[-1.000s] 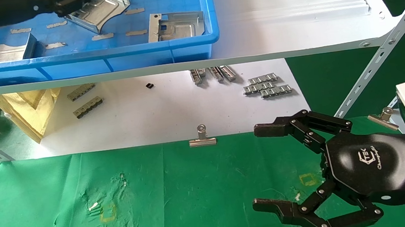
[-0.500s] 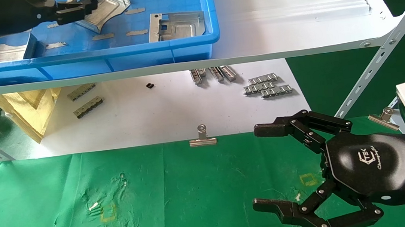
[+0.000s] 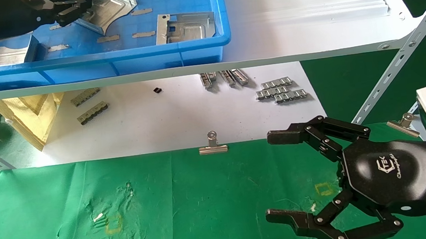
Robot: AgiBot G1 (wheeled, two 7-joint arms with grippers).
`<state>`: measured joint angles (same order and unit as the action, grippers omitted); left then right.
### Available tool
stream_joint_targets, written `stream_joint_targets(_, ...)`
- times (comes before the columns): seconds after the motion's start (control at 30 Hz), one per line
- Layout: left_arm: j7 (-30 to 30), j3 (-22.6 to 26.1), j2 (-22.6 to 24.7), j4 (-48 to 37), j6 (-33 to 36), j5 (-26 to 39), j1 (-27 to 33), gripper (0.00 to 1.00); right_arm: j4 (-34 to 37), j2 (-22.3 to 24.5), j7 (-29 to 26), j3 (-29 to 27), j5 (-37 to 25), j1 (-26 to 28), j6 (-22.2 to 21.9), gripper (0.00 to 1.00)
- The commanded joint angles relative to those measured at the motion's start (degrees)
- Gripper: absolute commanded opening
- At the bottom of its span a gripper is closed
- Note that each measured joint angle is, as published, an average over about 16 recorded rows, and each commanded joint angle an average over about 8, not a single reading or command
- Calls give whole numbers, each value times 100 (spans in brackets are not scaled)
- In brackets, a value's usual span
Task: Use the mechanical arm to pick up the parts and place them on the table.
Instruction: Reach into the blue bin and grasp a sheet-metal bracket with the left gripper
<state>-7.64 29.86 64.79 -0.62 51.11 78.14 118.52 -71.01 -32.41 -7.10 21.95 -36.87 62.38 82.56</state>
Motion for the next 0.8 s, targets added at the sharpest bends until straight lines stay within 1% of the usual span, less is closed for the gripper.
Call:
stream_joint_targets(0.03, 12, 6, 5, 2, -19, 8, -3, 0, 0, 0, 0, 0, 0, 0, 0, 100)
stream_joint_targets(0.4, 105, -95, 61, 17, -564, -141, -39, 0, 0, 0, 0, 0, 0, 0, 0, 100)
stream_joint_targets(0.53, 70, -192, 14, 116, -567, -283, -10, 0, 0, 0, 0, 0, 0, 0, 0, 100)
stream_joint_targets(0.6, 17, -247, -40, 198, -375, -364, 1, 0, 0, 0, 0, 0, 0, 0, 0, 100)
stream_joint_targets(0.67, -61, -296, -117, 298, -13, -442, -3, 0, 0, 0, 0, 0, 0, 0, 0, 100)
stream_joint_targets(0.8, -272, -398, -333, 524, 1120, -624, -66, 0, 0, 0, 0, 0, 0, 0, 0, 100)
